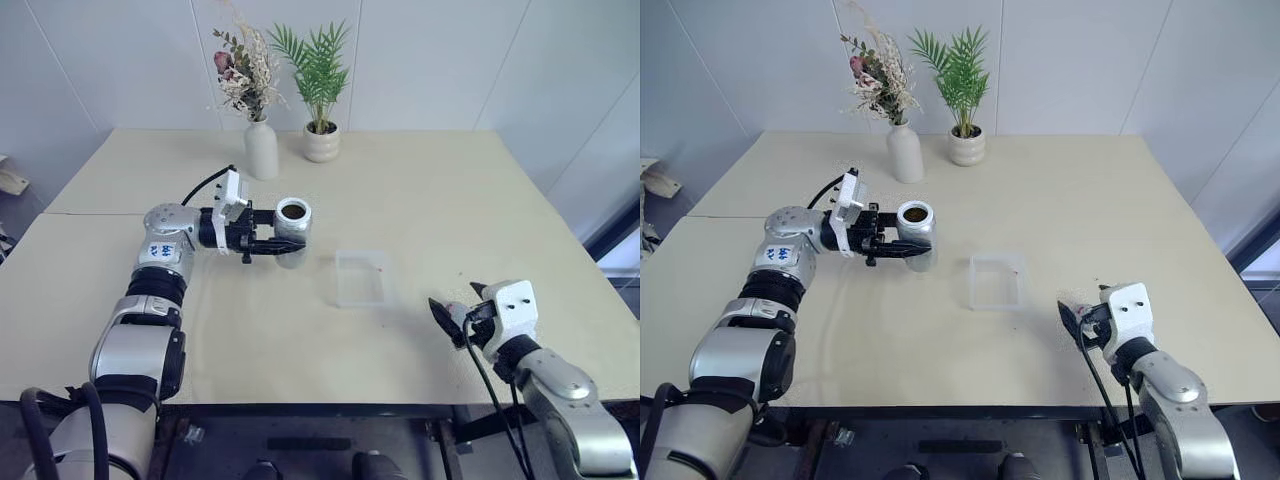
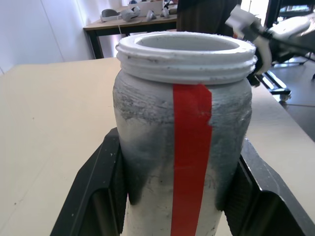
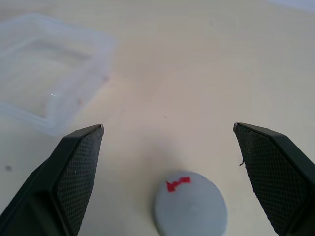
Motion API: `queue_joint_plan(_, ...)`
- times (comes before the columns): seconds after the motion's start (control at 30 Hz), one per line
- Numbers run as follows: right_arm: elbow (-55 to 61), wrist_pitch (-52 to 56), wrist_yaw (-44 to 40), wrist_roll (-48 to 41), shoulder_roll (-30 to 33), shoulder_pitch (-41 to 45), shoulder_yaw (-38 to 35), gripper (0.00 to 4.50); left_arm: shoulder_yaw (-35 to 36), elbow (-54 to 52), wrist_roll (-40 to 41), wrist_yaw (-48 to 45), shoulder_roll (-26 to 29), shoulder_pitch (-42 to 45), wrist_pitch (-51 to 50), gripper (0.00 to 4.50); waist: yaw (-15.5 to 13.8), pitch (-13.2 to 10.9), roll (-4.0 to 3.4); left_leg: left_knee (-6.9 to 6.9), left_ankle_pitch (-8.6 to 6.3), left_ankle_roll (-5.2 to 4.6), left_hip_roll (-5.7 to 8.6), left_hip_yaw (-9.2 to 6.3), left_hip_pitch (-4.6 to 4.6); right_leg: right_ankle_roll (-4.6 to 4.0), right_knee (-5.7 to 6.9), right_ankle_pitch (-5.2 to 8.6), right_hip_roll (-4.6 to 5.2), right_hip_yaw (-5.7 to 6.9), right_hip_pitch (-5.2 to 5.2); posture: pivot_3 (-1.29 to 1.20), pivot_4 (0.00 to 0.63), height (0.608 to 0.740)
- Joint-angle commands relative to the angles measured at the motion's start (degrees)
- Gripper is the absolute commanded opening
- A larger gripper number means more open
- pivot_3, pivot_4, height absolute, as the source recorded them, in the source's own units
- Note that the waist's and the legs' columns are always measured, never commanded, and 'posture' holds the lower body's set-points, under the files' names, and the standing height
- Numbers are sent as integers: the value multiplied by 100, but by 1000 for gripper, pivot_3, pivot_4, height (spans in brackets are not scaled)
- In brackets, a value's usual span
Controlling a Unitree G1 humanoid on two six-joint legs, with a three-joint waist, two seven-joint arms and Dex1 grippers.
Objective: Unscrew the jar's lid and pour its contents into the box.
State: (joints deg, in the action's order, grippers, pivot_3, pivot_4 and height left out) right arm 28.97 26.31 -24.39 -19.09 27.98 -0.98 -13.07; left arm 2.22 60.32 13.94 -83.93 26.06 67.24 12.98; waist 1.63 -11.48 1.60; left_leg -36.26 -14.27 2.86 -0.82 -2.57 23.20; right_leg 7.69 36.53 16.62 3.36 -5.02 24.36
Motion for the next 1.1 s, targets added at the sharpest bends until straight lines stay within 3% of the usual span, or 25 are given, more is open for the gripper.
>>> queue_joint_plan(0.03, 873, -102, -912, -958, 396, -264, -480, 4461, -35, 349, -337, 356, -95, 459, 772, 2055, -5, -2, 3, 0, 0, 0, 2, 0, 0, 2, -1, -1, 1, -1, -2, 0, 150, 740)
queue_joint_plan(0.17, 1031, -187, -1551, -1627, 707, -532, -887, 4461, -193, 811, -804, 910, -263, 781, 1475, 2055, -7, -3, 6, -1, 0, 0, 3, -3, -2, 14, -22, -8, 1, 1, -18, 0, 150, 740)
queue_joint_plan(0.53, 811, -285, -1819, -1765, 1093, -646, -1402, 4461, -1317, 1474, -2777, 3006, -693, 1397, 3020, 2055, -11, -11, 20, -12, -1, -1, 7, -3, -14, 45, -90, -38, 4, -2, -65, 0, 150, 740)
queue_joint_plan(0.7, 1090, -209, -1528, -1763, 1011, -783, -1420, 4461, -2450, 1537, -4331, 4920, -671, 1745, 3556, 2055, -11, -19, 34, -10, -1, -1, 7, -3, -13, 47, -91, -39, 3, -2, -64, 0, 150, 740)
queue_joint_plan(1.1, 1241, 14, -1286, -1897, 1195, -877, -1600, 4461, -5489, 1522, -7946, 10534, -785, 2893, 3825, 2055, -21, -36, 64, -2, -6, 4, 10, 2, -7, 57, -112, -40, 7, -5, -65, 0, 150, 740)
